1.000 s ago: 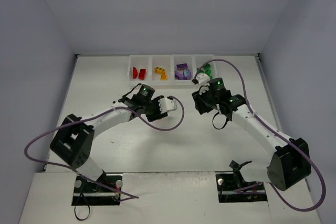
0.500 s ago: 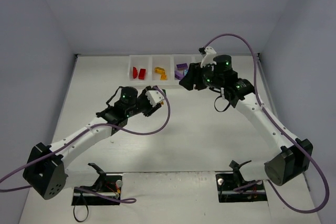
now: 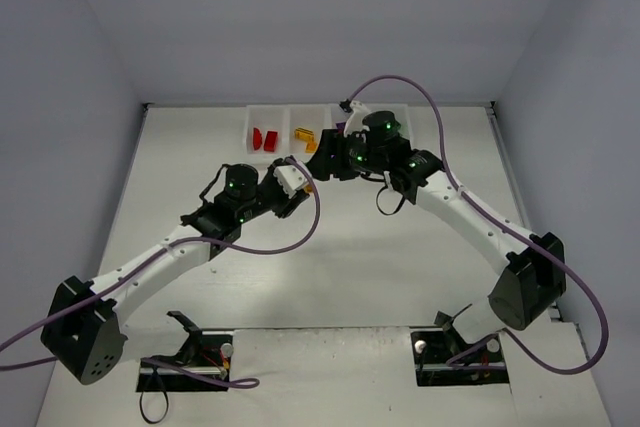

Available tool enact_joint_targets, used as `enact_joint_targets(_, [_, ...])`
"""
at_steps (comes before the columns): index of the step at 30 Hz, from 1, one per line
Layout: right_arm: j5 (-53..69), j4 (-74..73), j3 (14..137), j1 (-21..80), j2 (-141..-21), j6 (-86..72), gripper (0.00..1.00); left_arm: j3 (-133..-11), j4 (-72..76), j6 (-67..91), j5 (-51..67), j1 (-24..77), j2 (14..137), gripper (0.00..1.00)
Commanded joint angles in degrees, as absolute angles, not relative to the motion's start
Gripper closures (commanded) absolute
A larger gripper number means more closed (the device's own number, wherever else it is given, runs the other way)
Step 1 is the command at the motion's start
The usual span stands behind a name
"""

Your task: Sort the legos into containers by color

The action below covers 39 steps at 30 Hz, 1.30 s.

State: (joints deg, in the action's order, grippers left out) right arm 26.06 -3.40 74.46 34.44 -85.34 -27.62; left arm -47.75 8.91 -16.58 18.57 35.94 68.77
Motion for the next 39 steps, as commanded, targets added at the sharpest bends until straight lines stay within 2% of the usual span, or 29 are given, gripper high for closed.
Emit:
enact_joint_targets(1, [27.2,3.8,76.1,34.5,-85.5,-30.6,0.41,-48.2,14.2,-15.1,19.6,36.3,66.3,0.81])
enact_joint_targets(6, [27.4,4.7,76.3,34.5,-86.9,-30.8,0.42,-47.5,14.3,-14.7,19.6,36.3,65.4,0.81])
enact_joint_targets(14, [29.3,6.9,75.1,34.5,-88.5,-32.3,0.49,-46.5,15.2,-13.9,19.8,36.3,64.6,0.81])
enact_joint_targets(17, [29.3,7.6,74.9,34.5,-88.1,-32.1,0.64,-46.4,15.2,-13.7,19.9,36.3,64.9,0.81])
enact_joint_targets(18, [29.3,7.7,74.9,34.6,-88.0,-31.8,0.73,-46.4,15.2,-13.5,19.9,36.3,65.0,0.81])
enact_joint_targets(21, [29.0,7.7,75.0,34.5,-87.0,-31.2,0.86,-46.5,15.2,-12.5,18.8,36.4,66.2,0.82])
enact_joint_targets(22, [28.9,7.6,74.9,34.5,-86.8,-31.0,0.89,-46.6,15.3,-11.3,16.8,36.3,66.6,0.88])
enact_joint_targets(25, [28.7,7.5,74.2,33.9,-85.7,-30.4,1.00,-46.8,15.3,-8.6,14.3,36.1,68.4,0.99])
enact_joint_targets(31, [29.4,6.7,72.0,31.4,-84.0,-29.6,1.00,-48.9,13.6,-1.7,13.9,35.2,72.8,1.00])
enact_joint_targets(39, [29.4,4.6,71.7,26.5,-81.2,-26.9,1.00,-49.8,13.4,-0.6,14.8,35.1,76.1,1.00])
